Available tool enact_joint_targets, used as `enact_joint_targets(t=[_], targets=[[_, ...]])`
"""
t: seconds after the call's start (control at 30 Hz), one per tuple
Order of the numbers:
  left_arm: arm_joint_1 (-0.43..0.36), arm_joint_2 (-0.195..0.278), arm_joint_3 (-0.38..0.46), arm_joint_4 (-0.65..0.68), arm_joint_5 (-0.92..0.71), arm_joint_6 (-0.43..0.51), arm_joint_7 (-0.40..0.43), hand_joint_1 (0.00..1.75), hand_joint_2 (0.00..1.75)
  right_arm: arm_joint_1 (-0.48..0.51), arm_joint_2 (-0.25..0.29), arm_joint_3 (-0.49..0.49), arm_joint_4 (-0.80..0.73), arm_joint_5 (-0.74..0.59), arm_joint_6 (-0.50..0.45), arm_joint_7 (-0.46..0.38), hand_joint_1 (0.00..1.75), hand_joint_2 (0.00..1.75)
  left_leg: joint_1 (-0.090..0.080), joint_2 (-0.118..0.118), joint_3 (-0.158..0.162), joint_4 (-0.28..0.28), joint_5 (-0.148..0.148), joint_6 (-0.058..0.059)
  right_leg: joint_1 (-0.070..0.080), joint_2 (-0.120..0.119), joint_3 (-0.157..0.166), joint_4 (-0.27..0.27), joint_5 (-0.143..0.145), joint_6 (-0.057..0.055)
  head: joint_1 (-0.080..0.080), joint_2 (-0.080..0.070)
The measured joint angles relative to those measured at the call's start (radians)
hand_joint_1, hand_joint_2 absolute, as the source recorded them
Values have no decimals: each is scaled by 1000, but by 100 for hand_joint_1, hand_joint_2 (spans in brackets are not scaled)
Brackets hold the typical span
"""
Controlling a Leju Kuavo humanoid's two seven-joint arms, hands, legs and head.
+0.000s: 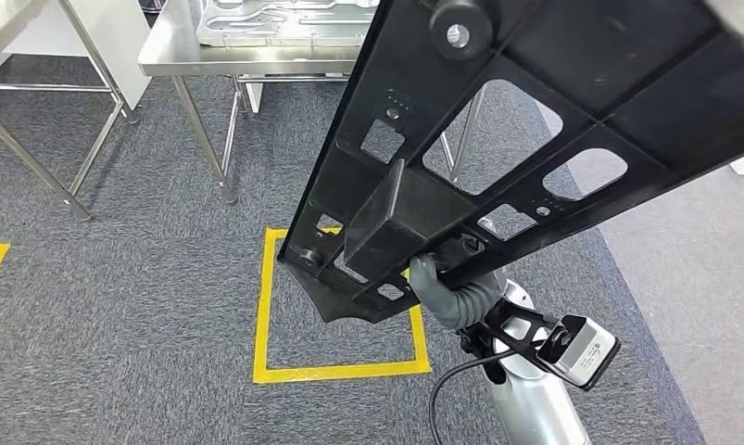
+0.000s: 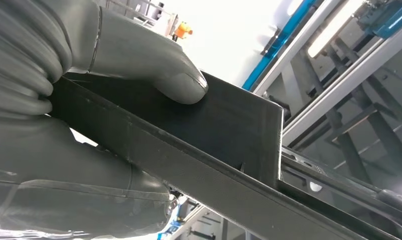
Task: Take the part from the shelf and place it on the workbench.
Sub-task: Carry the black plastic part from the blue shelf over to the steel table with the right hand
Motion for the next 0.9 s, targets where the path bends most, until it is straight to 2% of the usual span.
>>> enact_joint_targets(t=[0.07,0.1,0.13,0.2,0.23,0.3,0.33,0.4,0.43,0.47,0.5,0.57,0.6,0.63,0.67,0.73,0.8,0.83,0.9], targets=[[-1,0,2,0,0,-6,3,0,175,-3,0,0,0,0,0,0,175,175,-1,1,5,0,-2,-4,2,-6,71,-142,67,-9,0,0],[-2,0,3,0,0,-10,3,0,175,-6,1,0,0,-1,0,0,175,175,-2,0,6,0,-4,-8,5,-9,103,-205,89,-15,0,0],[-2,0,3,0,0,-12,4,0,175,-9,2,0,0,-2,-1,0,175,175,-3,1,7,0,-5,-13,8,-11,122,-245,99,-20,0,0],[-2,0,4,0,1,-16,4,0,175,-12,3,-1,0,-3,-1,0,175,175,-4,3,7,-2,-6,-25,14,-9,127,-262,99,-29,0,0],[-2,1,5,0,1,-18,4,0,175,-12,4,-1,0,-3,-1,0,175,175,-4,4,8,-3,-7,-31,11,-7,128,-265,101,-34,0,0],[-3,3,5,0,2,-23,3,0,175,-13,6,-1,0,-3,0,0,175,175,-3,2,-2,27,-31,-39,6,-5,134,-275,105,-46,0,0],[-3,4,5,0,3,-25,2,0,175,-12,8,-1,0,-3,0,0,175,175,-3,0,-20,70,-57,-42,4,-5,137,-280,107,-52,0,0],[-1,5,6,0,4,-27,2,0,175,-10,11,-1,0,-3,0,0,175,175,-2,-1,-84,208,-123,-45,7,-4,139,-280,106,-58,0,0],[0,5,6,0,4,-28,2,0,175,-8,12,-1,1,-3,0,0,175,175,-2,-1,-113,264,-141,-46,8,-3,139,-279,105,-59,0,0],[1,6,6,0,4,-28,2,0,175,-6,12,-1,1,-3,0,0,175,175,-2,-1,-127,291,-141,-47,9,-1,139,-278,104,-59,0,0],[1,6,6,0,4,-29,2,0,175,-4,12,-1,1,-3,0,0,175,175,-2,-1,-121,272,-119,-47,10,1,140,-276,102,-59,0,0],[1,8,7,0,4,-29,2,0,175,-3,12,-1,1,-3,0,0,175,175,-1,-3,-58,136,-46,-43,9,5,144,-272,97,-54,0,0],[0,8,7,0,4,-29,2,0,175,-3,12,-1,1,-3,0,0,175,175,-2,-4,-26,69,-20,-39,11,8,144,-268,94,-51,0,0],[-1,9,7,0,4,-29,2,0,175,-3,12,-1,1,-2,0,0,175,175,-4,-6,-5,24,-7,-35,12,9,143,-264,92,-47,0,0],[-1,9,7,0,4,-29,2,0,175,-3,12,-1,1,-2,-1,0,175,175,-5,-7,3,6,-6,-31,14,10,141,-262,91,-42,0,0],[-1,9,7,0,4,-31,2,0,175,-2,12,-1,1,0,-2,0,175,175,-7,-7,2,4,-5,-21,14,12,139,-262,91,-32,0,0],[-2,9,7,0,3,-32,2,0,175,-1,12,-2,1,2,-3,0,175,175,-4,-5,5,-3,-1,-9,12,10,130,-238,72,-20,0,0],[-3,9,7,0,3,-33,2,0,175,-1,12,-2,1,2,-4,0,175,175,-2,-4,6,-6,2,-5,10,8,113,-200,47,-14,0,0],[-4,9,7,0,1,-35,2,0,175,2,12,-2,1,3,-4,0,175,175,-1,-2,5,-6,2,-1,6,5,51,-70,-16,-5,0,0]])
